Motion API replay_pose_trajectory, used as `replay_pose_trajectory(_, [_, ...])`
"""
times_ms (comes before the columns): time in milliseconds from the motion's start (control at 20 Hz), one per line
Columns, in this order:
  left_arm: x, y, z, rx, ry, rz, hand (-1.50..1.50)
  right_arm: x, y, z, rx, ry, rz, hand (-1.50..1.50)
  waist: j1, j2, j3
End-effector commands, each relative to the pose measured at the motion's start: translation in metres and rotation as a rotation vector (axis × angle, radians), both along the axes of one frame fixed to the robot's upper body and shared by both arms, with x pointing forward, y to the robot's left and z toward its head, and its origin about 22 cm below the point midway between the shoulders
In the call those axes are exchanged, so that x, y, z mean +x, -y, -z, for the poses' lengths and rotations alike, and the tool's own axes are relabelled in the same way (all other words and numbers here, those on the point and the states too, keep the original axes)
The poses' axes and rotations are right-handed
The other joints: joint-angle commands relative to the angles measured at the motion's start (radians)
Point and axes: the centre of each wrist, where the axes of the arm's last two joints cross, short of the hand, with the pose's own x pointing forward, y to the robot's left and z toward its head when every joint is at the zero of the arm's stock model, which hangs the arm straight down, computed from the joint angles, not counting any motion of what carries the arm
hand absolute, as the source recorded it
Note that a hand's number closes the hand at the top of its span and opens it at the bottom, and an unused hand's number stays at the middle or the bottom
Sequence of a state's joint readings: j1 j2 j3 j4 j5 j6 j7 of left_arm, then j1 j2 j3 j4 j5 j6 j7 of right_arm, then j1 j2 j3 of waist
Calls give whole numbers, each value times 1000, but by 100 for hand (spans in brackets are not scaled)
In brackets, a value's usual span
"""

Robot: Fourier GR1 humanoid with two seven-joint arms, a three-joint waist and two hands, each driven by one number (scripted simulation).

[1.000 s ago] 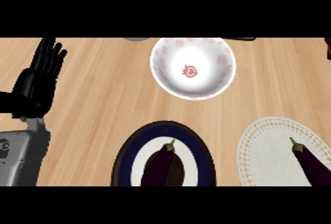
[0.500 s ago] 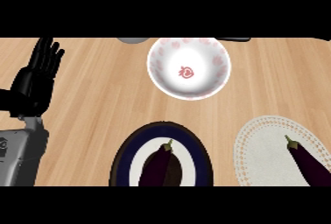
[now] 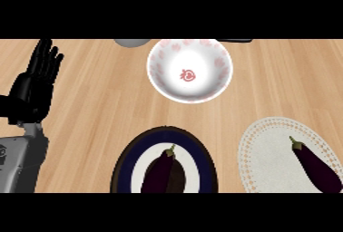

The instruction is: Pick the sweet potato from the placemat and place it in the bowl

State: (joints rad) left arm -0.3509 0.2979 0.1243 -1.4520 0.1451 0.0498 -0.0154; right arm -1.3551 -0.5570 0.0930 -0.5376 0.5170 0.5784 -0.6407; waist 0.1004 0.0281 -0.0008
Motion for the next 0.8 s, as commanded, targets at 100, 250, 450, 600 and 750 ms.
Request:
replay_pose_trajectory(100, [2,-10,-4,-10,-6,-33,0,11,-53,18,-58,-138,-200,150,-30,-5,0])
replay_pose_trajectory(250, [-7,-12,9,6,-14,-38,0,14,-83,58,-92,-146,-206,150,-30,-5,0])
replay_pose_trajectory(450, [-1,-20,2,1,-16,-46,0,15,-98,81,-120,-111,-204,150,-49,-8,0])
replay_pose_trajectory(600, [0,-15,0,-10,-12,-41,0,10,-128,120,-166,-47,-158,150,-42,-4,0])
replay_pose_trajectory(750, [-5,-10,8,-11,-4,-30,0,10,-115,152,-205,-149,-41,150,-38,-2,0])
